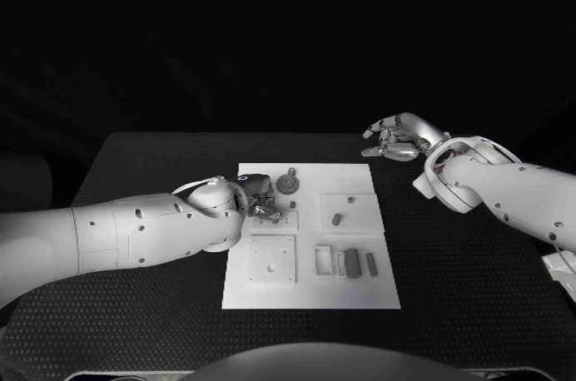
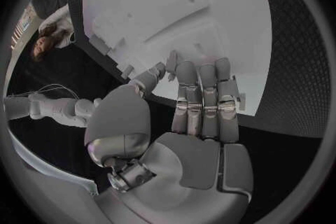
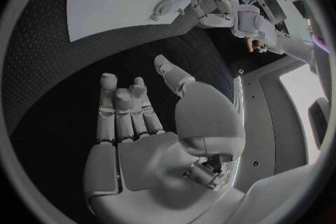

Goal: Assemble the parts on the task board

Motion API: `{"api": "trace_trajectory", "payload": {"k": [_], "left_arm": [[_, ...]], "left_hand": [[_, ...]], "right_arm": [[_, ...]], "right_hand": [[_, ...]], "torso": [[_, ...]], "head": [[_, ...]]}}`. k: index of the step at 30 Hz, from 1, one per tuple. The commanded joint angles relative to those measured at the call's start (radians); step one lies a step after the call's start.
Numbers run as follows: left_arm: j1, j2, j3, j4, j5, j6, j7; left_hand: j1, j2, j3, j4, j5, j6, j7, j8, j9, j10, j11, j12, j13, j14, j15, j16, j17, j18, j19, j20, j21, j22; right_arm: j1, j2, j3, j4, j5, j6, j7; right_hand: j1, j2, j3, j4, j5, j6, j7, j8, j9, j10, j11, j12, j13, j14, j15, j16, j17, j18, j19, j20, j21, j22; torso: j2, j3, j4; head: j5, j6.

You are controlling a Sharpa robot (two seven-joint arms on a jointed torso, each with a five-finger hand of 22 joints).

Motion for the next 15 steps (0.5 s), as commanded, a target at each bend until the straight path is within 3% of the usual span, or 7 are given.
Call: {"api": "trace_trajectory", "payload": {"k": [1, 15], "left_arm": [[0.000, 0.002, 0.000, 0.003, -0.020, 0.013, 0.012], [0.000, 0.002, 0.000, 0.006, -0.020, 0.026, 0.013]], "left_hand": [[-0.014, 0.046, -0.096, -0.048, 0.072, -0.005, 0.001, -0.008, 0.011, -0.013, -0.003, 0.012, -0.002, -0.014, 0.002, 0.015, -0.007, 0.016, -0.003, 0.004, -0.010, 0.012], [-0.018, 0.053, -0.107, -0.052, 0.074, -0.003, 0.001, -0.010, 0.012, -0.012, -0.003, 0.013, -0.004, -0.014, 0.002, 0.017, -0.011, 0.016, -0.001, 0.005, -0.014, 0.012]], "right_arm": [[-0.001, 0.001, 0.000, 0.000, -0.008, 0.011, 0.004], [-0.001, 0.000, 0.000, 0.000, -0.008, 0.013, 0.003]], "right_hand": [[-0.012, -0.001, -0.005, 0.004, 0.000, 0.001, 0.006, 0.005, -0.001, -0.007, -0.001, 0.006, -0.002, -0.003, -0.006, 0.000, -0.002, 0.014, -0.008, 0.001, -0.007, 0.012], [-0.014, -0.001, -0.005, 0.005, 0.000, 0.001, 0.006, 0.005, -0.002, -0.007, -0.001, 0.007, -0.003, -0.003, -0.006, 0.000, -0.002, 0.014, -0.008, 0.001, -0.007, 0.012]], "torso": [[0.000, -0.0002, -0.0001], [0.000, 0.0001, -0.0001]], "head": [[0.000, -0.001], [0.000, -0.001]]}}
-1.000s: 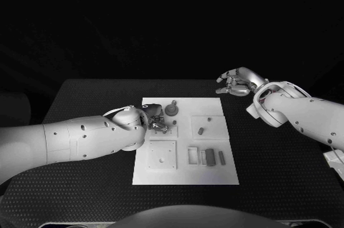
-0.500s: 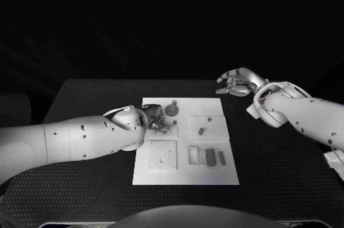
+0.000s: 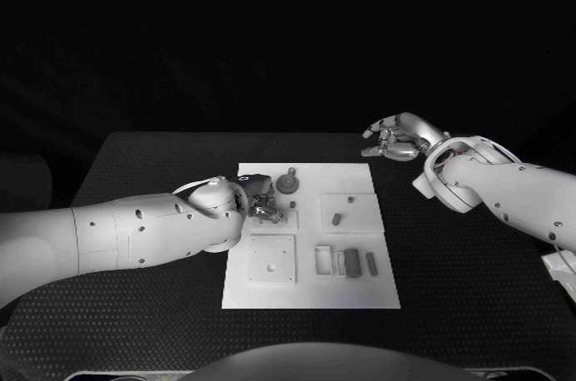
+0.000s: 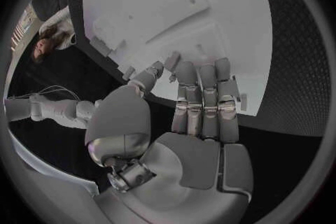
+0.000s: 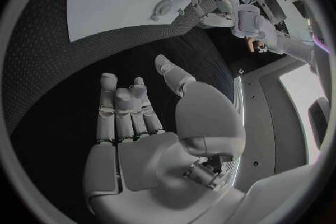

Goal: Assemble the parts on the task board

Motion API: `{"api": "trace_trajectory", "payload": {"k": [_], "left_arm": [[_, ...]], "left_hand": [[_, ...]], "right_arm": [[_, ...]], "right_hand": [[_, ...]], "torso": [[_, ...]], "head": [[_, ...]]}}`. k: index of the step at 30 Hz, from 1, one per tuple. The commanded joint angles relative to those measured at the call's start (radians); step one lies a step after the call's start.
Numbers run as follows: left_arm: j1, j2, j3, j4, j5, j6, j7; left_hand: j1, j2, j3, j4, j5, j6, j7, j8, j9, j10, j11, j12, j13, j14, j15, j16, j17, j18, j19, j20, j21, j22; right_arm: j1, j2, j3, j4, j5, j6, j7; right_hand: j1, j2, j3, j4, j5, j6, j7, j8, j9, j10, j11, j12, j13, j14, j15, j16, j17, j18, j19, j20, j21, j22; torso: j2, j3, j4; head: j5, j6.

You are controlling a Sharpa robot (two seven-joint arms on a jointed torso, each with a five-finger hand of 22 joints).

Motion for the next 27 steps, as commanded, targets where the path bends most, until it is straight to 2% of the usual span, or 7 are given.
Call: {"api": "trace_trajectory", "payload": {"k": [1, 8, 13, 27], "left_arm": [[0.000, 0.001, 0.000, 0.003, -0.008, 0.016, 0.012], [0.000, 0.001, 0.000, 0.002, -0.008, 0.018, 0.011], [0.000, 0.000, 0.000, 0.001, -0.007, 0.017, 0.011], [0.000, -0.001, 0.001, 0.001, 0.024, 0.030, 0.020]], "left_hand": [[-0.001, 0.006, -0.006, -0.002, 0.002, -0.002, 0.000, -0.004, 0.002, -0.005, -0.001, 0.005, -0.002, -0.004, -0.001, 0.004, -0.001, 0.016, -0.001, 0.004, -0.007, 0.001], [0.001, 0.010, -0.007, -0.004, 0.000, -0.001, 0.000, -0.005, 0.002, -0.004, -0.001, 0.006, -0.003, -0.004, -0.001, 0.005, -0.003, 0.016, 0.000, 0.004, -0.008, 0.001], [0.001, 0.021, -0.009, -0.005, 0.001, 0.000, 0.000, -0.007, 0.002, -0.004, -0.001, 0.006, -0.004, -0.004, -0.002, 0.006, -0.005, 0.016, 0.002, 0.004, -0.011, 0.001], [0.012, 0.086, -0.021, -0.036, 0.016, 0.004, 0.000, -0.016, 0.004, -0.004, 0.000, 0.009, -0.012, -0.007, -0.001, 0.012, -0.019, 0.014, 0.004, 0.005, -0.023, 0.005]], "right_arm": [[-0.001, 0.000, 0.000, 0.000, -0.008, 0.012, 0.003], [-0.001, 0.000, 0.000, 0.000, -0.008, 0.013, 0.003], [-0.001, 0.000, 0.000, 0.000, -0.008, 0.012, 0.003], [-0.001, 0.000, 0.000, -0.001, -0.008, 0.012, 0.003]], "right_hand": [[-0.010, 0.002, -0.002, 0.002, 0.000, 0.000, 0.008, 0.005, -0.002, -0.007, -0.001, 0.007, -0.002, -0.003, -0.006, 0.000, -0.001, 0.015, -0.008, 0.001, -0.003, 0.012], [-0.011, 0.002, -0.002, 0.002, 0.000, 0.000, 0.008, 0.005, -0.002, -0.008, 0.000, 0.007, -0.002, -0.003, -0.006, 0.000, -0.002, 0.015, -0.008, 0.001, -0.003, 0.012], [-0.012, 0.002, -0.002, 0.003, 0.000, 0.000, 0.008, 0.005, -0.002, -0.008, 0.000, 0.007, -0.003, -0.003, -0.006, 0.000, -0.002, 0.015, -0.008, 0.001, -0.003, 0.012], [-0.013, 0.003, -0.002, 0.004, 0.000, -0.001, 0.008, 0.006, -0.002, -0.008, 0.000, 0.008, -0.004, -0.004, -0.006, 0.000, -0.002, 0.015, -0.008, 0.001, -0.004, 0.012]], "torso": [[0.000, 0.0001, -0.0003], [0.000, 0.0003, -0.0004], [0.000, 0.0000, -0.0004], [0.000, 0.0001, 0.0001]], "head": [[0.000, 0.000], [-0.001, 0.000], [-0.001, -0.001], [-0.001, 0.000]]}}
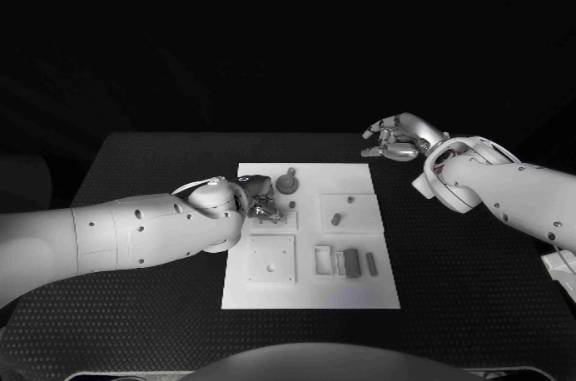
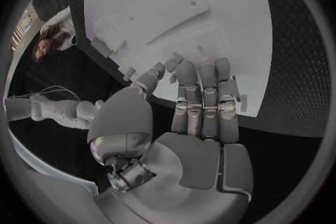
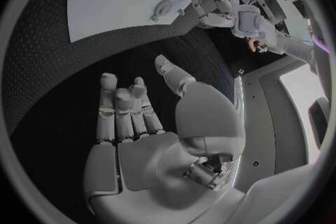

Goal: Assemble the parts on the task board

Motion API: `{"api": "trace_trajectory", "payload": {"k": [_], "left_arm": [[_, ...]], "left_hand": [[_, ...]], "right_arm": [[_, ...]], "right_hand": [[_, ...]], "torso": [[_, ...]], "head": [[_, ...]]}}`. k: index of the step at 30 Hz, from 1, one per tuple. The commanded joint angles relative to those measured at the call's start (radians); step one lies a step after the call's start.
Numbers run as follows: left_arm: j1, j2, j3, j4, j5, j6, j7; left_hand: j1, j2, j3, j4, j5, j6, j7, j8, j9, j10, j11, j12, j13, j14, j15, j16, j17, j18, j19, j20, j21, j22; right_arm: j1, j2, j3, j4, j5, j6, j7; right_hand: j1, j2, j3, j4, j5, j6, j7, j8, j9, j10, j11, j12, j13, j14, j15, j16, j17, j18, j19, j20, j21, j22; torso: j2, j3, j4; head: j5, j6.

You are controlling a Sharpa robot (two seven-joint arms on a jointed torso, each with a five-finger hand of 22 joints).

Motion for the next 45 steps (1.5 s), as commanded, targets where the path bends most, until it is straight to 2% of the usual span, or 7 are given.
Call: {"api": "trace_trajectory", "payload": {"k": [1, 8, 11, 21, 45], "left_arm": [[0.000, 0.000, 0.000, 0.001, 0.021, 0.019, 0.014], [0.000, 0.000, 0.000, 0.002, 0.042, 0.029, 0.020], [0.000, -0.001, 0.000, 0.003, 0.045, 0.031, 0.023], [0.000, -0.003, 0.000, 0.002, 0.057, 0.032, 0.022], [0.000, -0.013, 0.000, -0.011, 0.097, 0.059, 0.008]], "left_hand": [[0.000, 0.018, -0.002, -0.012, 0.005, 0.004, 0.000, -0.007, 0.001, -0.005, 0.000, 0.002, -0.002, -0.007, -0.001, 0.005, -0.003, 0.014, 0.004, 0.005, -0.006, 0.002], [-0.003, 0.037, -0.005, -0.021, 0.013, 0.004, 0.001, -0.011, 0.001, -0.006, 0.002, 0.001, -0.006, -0.009, 0.000, 0.006, -0.007, 0.013, 0.003, 0.006, -0.011, 0.003], [-0.009, 0.053, -0.007, -0.024, 0.021, 0.006, 0.001, -0.014, 0.000, -0.005, 0.003, 0.001, -0.008, -0.010, 0.001, 0.007, -0.010, 0.013, 0.003, 0.006, -0.014, 0.004], [-0.020, 0.075, -0.010, -0.030, 0.039, 0.011, 0.001, -0.020, -0.001, -0.002, 0.004, 0.000, -0.013, -0.011, 0.001, 0.010, -0.016, 0.012, 0.004, 0.006, -0.018, 0.007], [-0.043, 0.073, -0.015, -0.025, 0.048, 0.012, 0.001, -0.026, -0.002, -0.002, 0.004, -0.002, -0.018, -0.012, 0.001, 0.012, -0.022, 0.012, 0.006, 0.006, -0.024, 0.009]], "right_arm": [[-0.001, 0.001, 0.000, 0.000, -0.008, 0.011, 0.004], [-0.001, 0.001, 0.000, -0.001, -0.008, 0.011, 0.004], [-0.001, 0.001, 0.000, -0.001, -0.008, 0.011, 0.004], [-0.001, 0.001, 0.000, -0.003, -0.008, 0.011, 0.004], [-0.002, 0.002, 0.000, -0.004, -0.008, 0.011, 0.004]], "right_hand": [[-0.009, -0.002, -0.002, 0.004, 0.000, 0.000, 0.005, 0.006, -0.001, -0.008, 0.000, 0.004, -0.002, -0.003, -0.007, 0.001, -0.001, 0.016, -0.008, 0.001, -0.004, 0.012], [-0.010, -0.002, -0.002, 0.005, 0.000, 0.000, 0.005, 0.006, -0.002, -0.008, 0.000, 0.004, -0.002, -0.003, -0.007, 0.001, -0.002, 0.016, -0.008, 0.001, -0.004, 0.012], [-0.010, -0.002, -0.002, 0.005, 0.000, 0.000, 0.005, 0.006, -0.002, -0.008, 0.000, 0.004, -0.002, -0.003, -0.007, 0.001, -0.002, 0.016, -0.008, 0.001, -0.004, 0.012], [-0.010, -0.002, -0.001, 0.005, 0.000, 0.000, 0.005, 0.006, -0.002, -0.009, 0.000, 0.005, -0.003, -0.004, -0.007, 0.001, -0.002, 0.016, -0.008, 0.001, -0.004, 0.012], [-0.012, -0.003, -0.001, 0.007, 0.000, 0.000, 0.005, 0.007, -0.002, -0.009, 0.000, 0.006, -0.004, -0.004, -0.007, 0.002, -0.003, 0.016, -0.008, 0.001, -0.004, 0.013]], "torso": [[0.000, 0.0001, 0.0002], [0.000, 0.0001, -0.0004], [0.000, 0.0001, -0.0004], [0.000, 0.0000, -0.0007], [0.000, -0.0001, 0.0002]], "head": [[0.001, -0.001], [0.001, -0.001], [0.001, -0.001], [0.000, -0.002], [-0.001, -0.006]]}}
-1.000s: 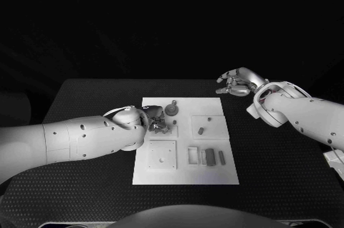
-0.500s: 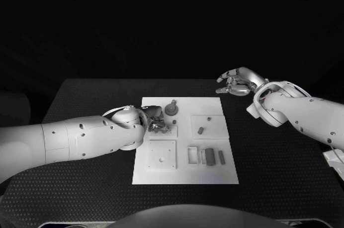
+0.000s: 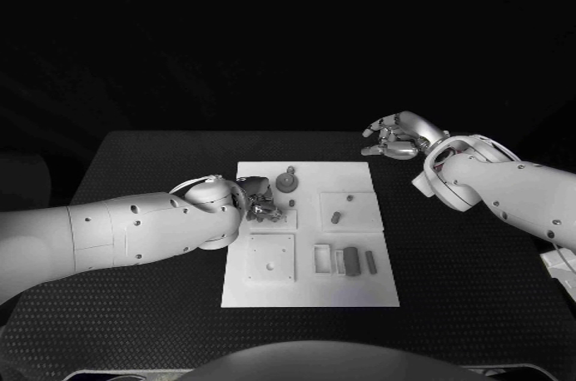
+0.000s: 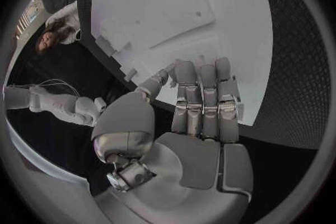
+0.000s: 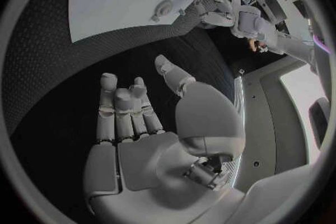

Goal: Assemble the parts on the task board

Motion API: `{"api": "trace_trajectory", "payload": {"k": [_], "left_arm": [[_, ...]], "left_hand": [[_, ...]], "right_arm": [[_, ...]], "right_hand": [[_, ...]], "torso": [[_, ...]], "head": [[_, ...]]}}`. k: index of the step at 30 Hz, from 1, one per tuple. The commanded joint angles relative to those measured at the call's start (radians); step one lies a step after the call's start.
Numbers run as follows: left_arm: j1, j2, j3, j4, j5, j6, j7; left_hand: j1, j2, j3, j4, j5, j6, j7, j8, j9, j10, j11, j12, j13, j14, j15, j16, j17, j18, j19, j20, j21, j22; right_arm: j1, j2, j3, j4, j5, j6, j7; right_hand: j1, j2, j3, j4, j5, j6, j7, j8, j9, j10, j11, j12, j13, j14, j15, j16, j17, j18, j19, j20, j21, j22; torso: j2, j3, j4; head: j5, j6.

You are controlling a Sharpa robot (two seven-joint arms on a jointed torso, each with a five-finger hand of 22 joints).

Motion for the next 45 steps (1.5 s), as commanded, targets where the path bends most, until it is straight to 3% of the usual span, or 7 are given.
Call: {"api": "trace_trajectory", "payload": {"k": [1, 23, 31, 34, 45], "left_arm": [[-0.001, -0.004, -0.002, -0.007, 0.024, 0.023, -0.011], [-0.001, -0.006, -0.002, -0.008, 0.072, 0.040, -0.011], [-0.001, -0.006, -0.002, -0.009, 0.084, 0.046, -0.010], [-0.001, -0.006, -0.002, -0.009, 0.087, 0.048, -0.009], [-0.001, -0.006, -0.002, -0.009, 0.106, 0.054, -0.006]], "left_hand": [[-0.010, -0.001, -0.004, 0.002, 0.006, 0.005, 0.001, -0.004, -0.001, -0.002, 0.004, -0.002, -0.002, -0.006, 0.001, 0.005, -0.001, 0.012, 0.002, 0.003, -0.006, 0.009], [-0.029, -0.009, 0.008, 0.014, 0.006, -0.029, 0.020, -0.053, -0.020, -0.022, 0.009, -0.007, -0.010, -0.018, 0.004, 0.009, -0.013, 0.012, -0.001, 0.006, -0.022, 0.013], [-0.034, -0.014, 0.012, 0.017, 0.005, -0.051, 0.031, -0.089, -0.046, -0.023, 0.016, 0.004, -0.008, -0.020, 0.004, 0.019, -0.015, 0.013, 0.003, 0.006, -0.025, 0.017], [-0.034, -0.014, 0.014, 0.018, 0.005, -0.061, 0.036, -0.106, -0.061, -0.020, 0.019, 0.013, -0.004, -0.020, 0.003, 0.024, -0.016, 0.014, 0.006, 0.005, -0.026, 0.018], [-0.029, -0.003, 0.018, 0.013, 0.007, -0.061, 0.038, -0.117, -0.075, -0.022, 0.021, 0.022, 0.000, -0.021, 0.003, 0.028, -0.017, 0.014, 0.008, 0.005, -0.027, 0.020]], "right_arm": [[-0.001, 0.001, 0.000, 0.000, -0.008, 0.010, 0.005], [-0.001, 0.000, 0.000, 0.001, -0.008, 0.009, 0.005], [-0.001, 0.000, 0.000, 0.001, -0.008, 0.009, 0.006], [-0.001, 0.000, 0.000, 0.001, -0.008, 0.009, 0.006], [-0.001, 0.001, 0.000, 0.000, -0.008, 0.010, 0.005]], "right_hand": [[-0.012, -0.002, -0.002, 0.007, 0.000, -0.001, 0.009, 0.007, -0.002, -0.009, 0.000, 0.006, -0.002, 0.000, -0.006, 0.002, -0.001, 0.010, -0.008, 0.001, -0.004, 0.013], [-0.015, -0.003, -0.002, 0.009, 0.000, -0.002, 0.009, 0.007, -0.002, -0.010, 0.000, 0.008, -0.003, 0.000, -0.006, 0.002, -0.002, 0.010, -0.008, 0.001, -0.004, 0.013], [-0.015, -0.004, -0.002, 0.009, 0.000, -0.002, 0.009, 0.007, -0.002, -0.010, 0.000, 0.008, -0.004, 0.000, -0.006, 0.003, -0.002, 0.010, -0.008, 0.001, -0.004, 0.013], [-0.015, -0.004, -0.002, 0.010, 0.000, -0.002, 0.009, 0.007, -0.002, -0.010, 0.000, 0.008, -0.004, 0.000, -0.006, 0.003, -0.002, 0.010, -0.008, 0.001, -0.004, 0.013], [-0.016, -0.004, -0.002, 0.010, 0.000, -0.002, 0.009, 0.007, -0.003, -0.010, 0.000, 0.009, -0.005, -0.001, -0.006, 0.003, -0.003, 0.010, -0.008, 0.001, -0.004, 0.013]], "torso": [[0.000, 0.0001, 0.0004], [0.000, 0.0001, 0.0004], [0.000, 0.0002, 0.0002], [0.000, 0.0000, 0.0003], [0.000, -0.0001, 0.0005]], "head": [[0.000, 0.000], [0.002, -0.001], [0.002, -0.001], [0.003, -0.002], [0.004, -0.002]]}}
